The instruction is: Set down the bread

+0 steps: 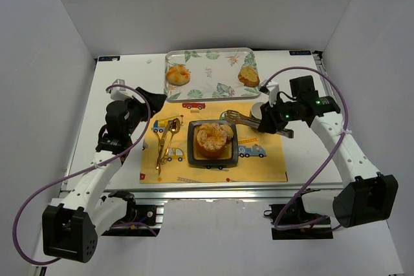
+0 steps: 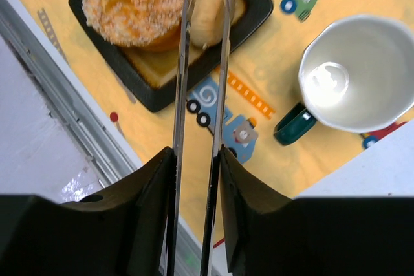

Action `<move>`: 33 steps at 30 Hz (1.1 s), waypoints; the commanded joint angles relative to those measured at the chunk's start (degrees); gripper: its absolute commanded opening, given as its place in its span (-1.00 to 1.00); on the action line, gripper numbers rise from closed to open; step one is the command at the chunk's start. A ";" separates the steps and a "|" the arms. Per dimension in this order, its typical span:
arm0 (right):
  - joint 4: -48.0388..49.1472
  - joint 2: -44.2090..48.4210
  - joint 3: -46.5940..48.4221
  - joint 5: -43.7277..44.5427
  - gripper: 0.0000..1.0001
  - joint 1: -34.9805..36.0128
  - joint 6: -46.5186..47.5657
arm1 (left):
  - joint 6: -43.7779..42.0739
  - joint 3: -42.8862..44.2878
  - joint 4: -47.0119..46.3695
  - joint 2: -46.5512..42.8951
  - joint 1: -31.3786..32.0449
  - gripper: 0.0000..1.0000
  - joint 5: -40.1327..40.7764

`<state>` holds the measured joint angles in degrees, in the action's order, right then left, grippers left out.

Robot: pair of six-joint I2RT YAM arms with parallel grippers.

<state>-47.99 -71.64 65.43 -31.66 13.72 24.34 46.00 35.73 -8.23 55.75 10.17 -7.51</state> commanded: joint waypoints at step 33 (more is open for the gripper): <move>53.54 -15.88 -19.90 22.35 -0.48 -23.03 -5.90 | -7.85 5.67 9.55 12.98 12.59 0.31 -2.42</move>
<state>2.28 -85.62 44.86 -7.84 -8.67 15.59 39.48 39.88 -0.21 69.82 22.59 -11.29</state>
